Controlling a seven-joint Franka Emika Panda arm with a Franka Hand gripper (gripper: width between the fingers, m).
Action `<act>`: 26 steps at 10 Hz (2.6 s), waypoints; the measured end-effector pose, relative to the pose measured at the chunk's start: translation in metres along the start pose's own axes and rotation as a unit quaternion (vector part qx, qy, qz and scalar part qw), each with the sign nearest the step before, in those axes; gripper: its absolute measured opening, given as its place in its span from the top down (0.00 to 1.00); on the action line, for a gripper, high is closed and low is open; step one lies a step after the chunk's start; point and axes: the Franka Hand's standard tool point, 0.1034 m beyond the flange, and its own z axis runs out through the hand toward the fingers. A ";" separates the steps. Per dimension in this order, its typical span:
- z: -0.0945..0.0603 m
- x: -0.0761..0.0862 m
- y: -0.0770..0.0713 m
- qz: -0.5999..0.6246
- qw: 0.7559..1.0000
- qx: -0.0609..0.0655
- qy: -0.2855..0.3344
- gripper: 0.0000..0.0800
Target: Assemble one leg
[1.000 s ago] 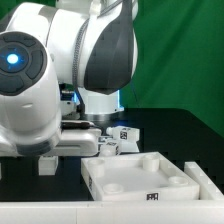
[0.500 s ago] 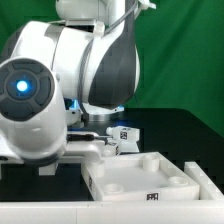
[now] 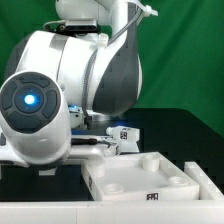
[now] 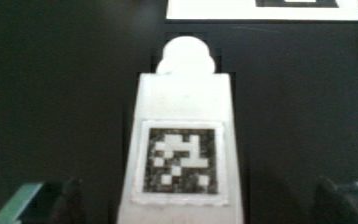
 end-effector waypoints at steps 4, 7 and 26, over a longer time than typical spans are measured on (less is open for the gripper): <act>-0.044 -0.010 -0.002 -0.009 0.999 -0.005 0.035 0.64; -0.108 -0.049 -0.032 0.005 0.989 -0.011 0.151 0.64; -0.147 -0.014 -0.208 0.028 0.723 0.028 0.690 0.64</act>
Offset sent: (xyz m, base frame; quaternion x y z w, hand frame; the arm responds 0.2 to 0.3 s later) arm 0.0311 0.0028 0.0587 -0.0203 -0.0147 -0.0251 0.9994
